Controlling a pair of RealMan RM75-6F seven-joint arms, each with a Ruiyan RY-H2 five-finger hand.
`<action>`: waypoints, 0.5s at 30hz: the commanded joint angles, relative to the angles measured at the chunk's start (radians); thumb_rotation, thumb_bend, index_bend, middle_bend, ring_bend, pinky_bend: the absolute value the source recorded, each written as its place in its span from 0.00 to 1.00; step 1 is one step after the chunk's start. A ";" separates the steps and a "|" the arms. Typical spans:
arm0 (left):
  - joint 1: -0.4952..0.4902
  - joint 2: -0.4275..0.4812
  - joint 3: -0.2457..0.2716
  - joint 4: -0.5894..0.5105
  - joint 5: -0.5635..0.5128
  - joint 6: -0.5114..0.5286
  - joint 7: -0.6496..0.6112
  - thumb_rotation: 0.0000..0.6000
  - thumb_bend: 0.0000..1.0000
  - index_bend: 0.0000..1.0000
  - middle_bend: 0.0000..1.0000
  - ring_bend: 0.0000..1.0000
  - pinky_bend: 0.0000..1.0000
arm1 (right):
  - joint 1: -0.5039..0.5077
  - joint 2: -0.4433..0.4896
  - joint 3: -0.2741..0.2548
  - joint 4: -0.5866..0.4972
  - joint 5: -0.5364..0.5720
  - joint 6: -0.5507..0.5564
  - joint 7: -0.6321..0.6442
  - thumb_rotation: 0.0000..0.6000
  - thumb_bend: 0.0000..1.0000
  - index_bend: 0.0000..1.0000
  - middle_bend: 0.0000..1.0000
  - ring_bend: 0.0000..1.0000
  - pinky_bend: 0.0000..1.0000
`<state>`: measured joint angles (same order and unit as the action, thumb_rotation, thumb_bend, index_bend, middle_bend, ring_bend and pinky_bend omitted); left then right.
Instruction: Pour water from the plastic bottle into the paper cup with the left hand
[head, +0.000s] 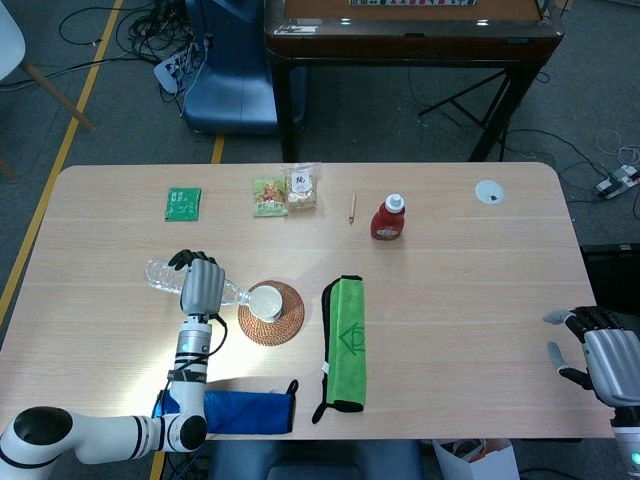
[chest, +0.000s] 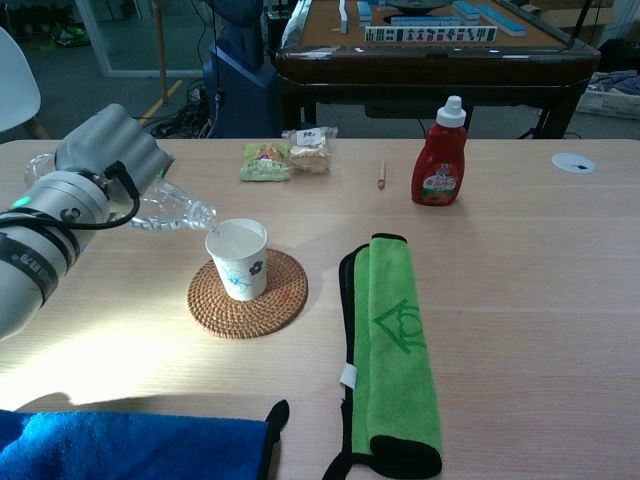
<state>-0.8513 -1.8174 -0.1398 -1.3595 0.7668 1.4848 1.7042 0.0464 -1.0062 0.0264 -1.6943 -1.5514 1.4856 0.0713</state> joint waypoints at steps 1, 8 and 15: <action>0.000 0.002 0.001 0.000 -0.001 0.000 0.006 1.00 0.05 0.69 0.76 0.51 0.48 | 0.000 0.000 0.000 0.000 0.000 0.000 -0.001 1.00 0.45 0.39 0.40 0.29 0.26; -0.001 0.003 -0.001 0.001 -0.004 -0.001 0.012 1.00 0.05 0.69 0.76 0.51 0.48 | 0.000 0.001 0.001 0.000 0.002 0.000 0.001 1.00 0.45 0.39 0.40 0.29 0.26; -0.003 0.009 -0.006 -0.001 -0.009 0.006 0.027 1.00 0.05 0.69 0.77 0.51 0.48 | 0.000 0.002 0.000 0.000 0.003 -0.002 0.002 1.00 0.45 0.39 0.40 0.29 0.26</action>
<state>-0.8548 -1.8090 -0.1452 -1.3605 0.7579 1.4909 1.7312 0.0463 -1.0046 0.0267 -1.6947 -1.5482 1.4839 0.0735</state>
